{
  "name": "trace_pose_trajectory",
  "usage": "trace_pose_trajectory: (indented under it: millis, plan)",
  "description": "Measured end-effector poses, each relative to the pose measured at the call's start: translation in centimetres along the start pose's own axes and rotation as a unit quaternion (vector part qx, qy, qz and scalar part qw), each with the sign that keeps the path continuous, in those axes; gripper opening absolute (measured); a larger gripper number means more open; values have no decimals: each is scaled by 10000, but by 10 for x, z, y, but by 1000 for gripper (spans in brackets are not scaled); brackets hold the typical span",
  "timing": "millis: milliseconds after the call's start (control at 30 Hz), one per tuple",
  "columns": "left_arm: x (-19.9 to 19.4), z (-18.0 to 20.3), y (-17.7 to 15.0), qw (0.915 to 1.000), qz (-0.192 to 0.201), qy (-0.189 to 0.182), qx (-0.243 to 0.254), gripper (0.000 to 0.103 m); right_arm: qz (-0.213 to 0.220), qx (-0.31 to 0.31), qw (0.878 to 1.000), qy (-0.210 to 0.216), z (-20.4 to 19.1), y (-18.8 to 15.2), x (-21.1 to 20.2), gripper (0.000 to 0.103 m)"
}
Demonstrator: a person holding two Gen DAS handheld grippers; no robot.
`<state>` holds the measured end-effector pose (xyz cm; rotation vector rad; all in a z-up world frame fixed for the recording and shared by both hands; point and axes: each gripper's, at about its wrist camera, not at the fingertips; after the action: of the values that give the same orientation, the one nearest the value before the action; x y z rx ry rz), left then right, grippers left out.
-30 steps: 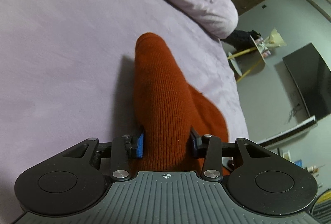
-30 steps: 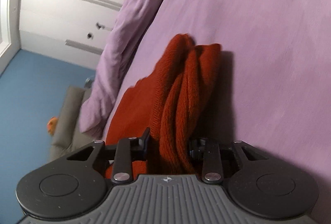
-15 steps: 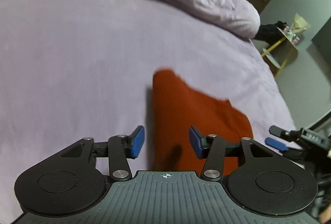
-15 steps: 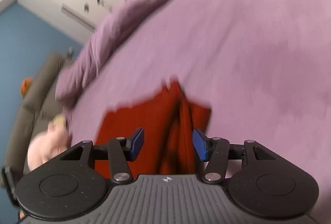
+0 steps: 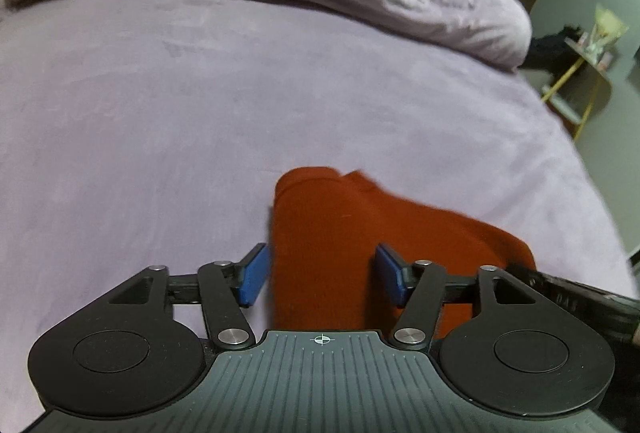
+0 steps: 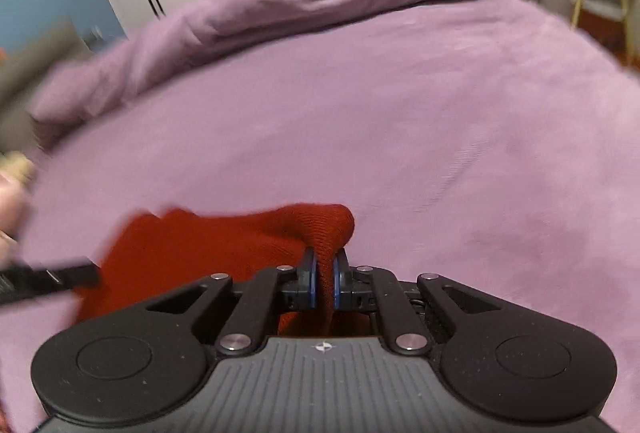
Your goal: Fold small clothes
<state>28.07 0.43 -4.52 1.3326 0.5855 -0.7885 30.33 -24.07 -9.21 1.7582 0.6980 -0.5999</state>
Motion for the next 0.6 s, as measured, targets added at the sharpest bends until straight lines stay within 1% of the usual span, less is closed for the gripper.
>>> trace_pose_trajectory:
  millis: [67,100,133,200,233,267,300,367,400,433,467,500,533,567,600]
  plan:
    - [14,2,-5,9998,-98,167,89,75,-227,-299,9991,-213,-2,-7,14,8]
    - [14,-1,-6,9998,-96,167,7,76,-230,-417,9985,-280,-3,-10,16,9]
    - [11,-3,-5,9999,-87,131,-65,75,-183,-504,9978,-379,-5,-9,12,15]
    - [2,-2,1,9999,14,110,-65,72,33,-434,9972,-605,-11,-3,0,17]
    - [0,-1,5,9999,96,114,-79,72,231,-330,9975,-585,-13,1,-7,18]
    - [1,1,11,9998,165,71,-98,72,403,-202,9979,-461,-16,4,-14,18]
    - [5,3,15,9998,153,53,-114,72,454,-30,9988,-198,-21,9,-19,18]
    - [23,7,24,9997,3,181,-169,71,153,112,9996,206,-34,15,-10,18]
    - [35,8,26,9991,-126,372,-152,70,-91,184,9994,289,-40,17,0,18]
    - [47,9,27,9980,-308,536,-139,69,-351,341,9985,257,-44,20,13,18]
    - [58,9,27,9972,-440,592,-143,70,-614,531,9966,164,-43,22,28,18]
    - [68,9,25,9967,-512,611,-133,75,-824,712,9941,-20,-42,23,43,17]
    - [74,8,23,9966,-484,643,-153,80,-840,801,9932,-128,-41,24,53,15]
    - [76,9,22,9968,-387,678,-185,81,-723,787,9941,-183,-40,22,56,15]
    - [79,9,22,9967,-324,706,-220,82,-504,670,9963,-199,-40,21,58,15]
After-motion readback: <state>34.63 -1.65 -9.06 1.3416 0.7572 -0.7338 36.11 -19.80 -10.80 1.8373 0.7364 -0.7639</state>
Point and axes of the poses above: each gripper's, at about its wrist camera, not at the fingertips, and x roughly the way its jaws point, z to its right, y to its top, and after that the axes turned 6 degrees about x, right-handed
